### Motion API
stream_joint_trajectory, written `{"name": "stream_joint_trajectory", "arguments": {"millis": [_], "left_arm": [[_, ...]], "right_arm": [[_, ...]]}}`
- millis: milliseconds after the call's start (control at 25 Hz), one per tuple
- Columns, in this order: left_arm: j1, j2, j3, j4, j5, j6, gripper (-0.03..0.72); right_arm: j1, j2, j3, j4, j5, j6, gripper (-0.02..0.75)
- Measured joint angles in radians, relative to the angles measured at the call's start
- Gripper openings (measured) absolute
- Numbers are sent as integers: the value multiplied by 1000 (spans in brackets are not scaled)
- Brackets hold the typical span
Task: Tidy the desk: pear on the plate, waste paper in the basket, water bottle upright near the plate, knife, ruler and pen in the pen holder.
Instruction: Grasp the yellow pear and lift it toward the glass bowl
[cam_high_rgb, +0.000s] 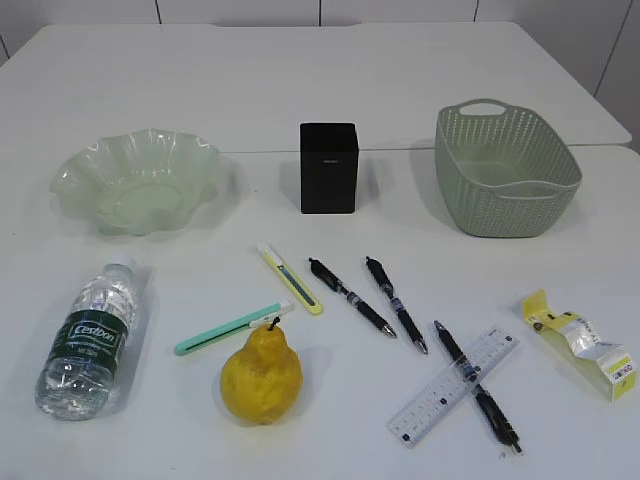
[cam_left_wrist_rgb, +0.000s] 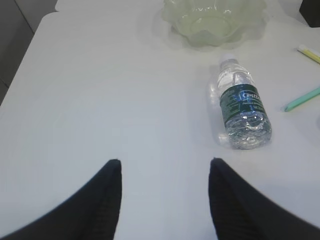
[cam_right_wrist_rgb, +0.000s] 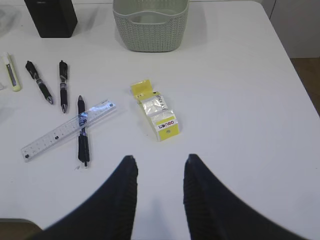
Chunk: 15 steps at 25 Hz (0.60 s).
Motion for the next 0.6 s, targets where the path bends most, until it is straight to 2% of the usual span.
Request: {"name": "stream_joint_trajectory", "arguments": {"millis": [440, 600], "left_arm": [[0, 0, 0, -7, 0, 0, 366], [0, 30, -56, -24, -1, 0, 366]], "right_arm": [[0, 0, -23, 21, -29, 0, 241], [0, 79, -65, 24, -30, 0, 241]]}}
